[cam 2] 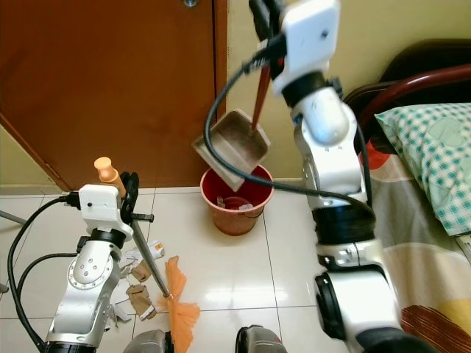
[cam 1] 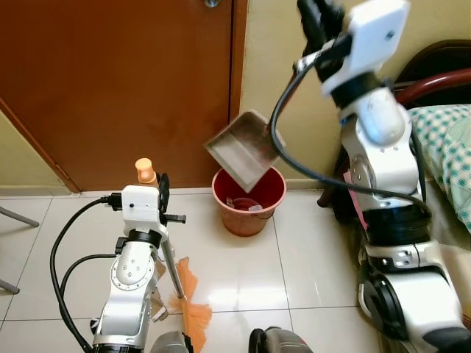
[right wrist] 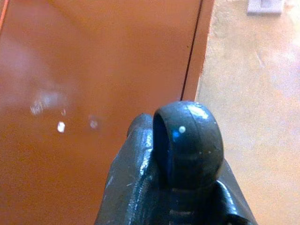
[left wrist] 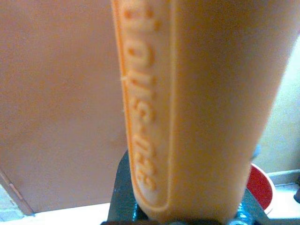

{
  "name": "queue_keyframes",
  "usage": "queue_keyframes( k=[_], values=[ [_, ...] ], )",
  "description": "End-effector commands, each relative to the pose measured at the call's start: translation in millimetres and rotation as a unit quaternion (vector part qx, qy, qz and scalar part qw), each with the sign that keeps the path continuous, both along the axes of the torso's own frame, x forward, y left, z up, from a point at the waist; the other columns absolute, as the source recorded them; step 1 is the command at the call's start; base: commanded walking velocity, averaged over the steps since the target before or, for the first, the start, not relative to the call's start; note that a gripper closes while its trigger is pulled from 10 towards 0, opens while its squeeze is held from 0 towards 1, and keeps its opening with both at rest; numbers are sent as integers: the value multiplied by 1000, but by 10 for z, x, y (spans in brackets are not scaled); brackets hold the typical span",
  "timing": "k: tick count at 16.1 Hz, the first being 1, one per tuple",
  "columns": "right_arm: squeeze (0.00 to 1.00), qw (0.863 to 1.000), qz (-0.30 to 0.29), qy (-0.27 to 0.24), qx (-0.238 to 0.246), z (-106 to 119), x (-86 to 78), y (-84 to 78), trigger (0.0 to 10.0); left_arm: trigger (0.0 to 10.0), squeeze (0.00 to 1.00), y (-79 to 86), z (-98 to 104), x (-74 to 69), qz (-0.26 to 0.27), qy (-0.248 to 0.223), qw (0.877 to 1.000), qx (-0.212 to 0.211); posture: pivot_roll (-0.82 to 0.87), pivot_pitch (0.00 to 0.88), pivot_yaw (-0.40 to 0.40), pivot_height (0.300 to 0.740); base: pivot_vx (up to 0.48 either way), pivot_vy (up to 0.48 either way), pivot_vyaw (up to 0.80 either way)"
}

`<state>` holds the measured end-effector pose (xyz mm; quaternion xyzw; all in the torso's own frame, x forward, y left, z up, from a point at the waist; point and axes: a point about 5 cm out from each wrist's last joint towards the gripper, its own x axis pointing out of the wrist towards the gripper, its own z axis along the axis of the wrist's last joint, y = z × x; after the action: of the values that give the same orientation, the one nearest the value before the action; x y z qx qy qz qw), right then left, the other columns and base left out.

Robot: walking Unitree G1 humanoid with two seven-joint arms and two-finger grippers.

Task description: Sweep floor

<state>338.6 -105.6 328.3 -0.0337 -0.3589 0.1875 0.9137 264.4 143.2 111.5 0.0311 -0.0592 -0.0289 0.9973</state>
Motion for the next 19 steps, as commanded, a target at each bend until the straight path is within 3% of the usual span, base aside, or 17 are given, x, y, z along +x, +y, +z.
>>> queue_keyframes(
  k=[1, 4, 9, 14, 19],
  values=[
    [0, 998, 20, -8, 51, 133, -49, 11, 10000, 10000, 0, -37, 1, 11, -6, 3, 1000, -4, -29, 99, -31, 740, 0, 0, 0],
    [0, 989, 45, 62, 123, 7, 11, 85, 10000, 10000, 0, -50, 7, 13, -6, 1, 1000, -4, -26, 96, -31, 740, 0, 0, 0],
    [0, 982, 52, 100, 151, -125, 31, 145, 10000, 10000, 0, -58, 8, 13, -7, 0, 1000, -3, -24, 94, -32, 740, 0, 0, 0],
    [0, 967, 42, 184, 171, -612, -11, 227, 10000, 10000, 0, -73, -51, 6, -8, 19, 1000, -3, -24, 94, -32, 740, 0, 0, 0],
    [0, 950, -4, 256, 178, -1084, -34, 80, 10000, 10000, 0, -70, -62, 3, -9, 25, 1000, -11, -20, 102, -37, 740, 0, 0, 0]
  ],
)
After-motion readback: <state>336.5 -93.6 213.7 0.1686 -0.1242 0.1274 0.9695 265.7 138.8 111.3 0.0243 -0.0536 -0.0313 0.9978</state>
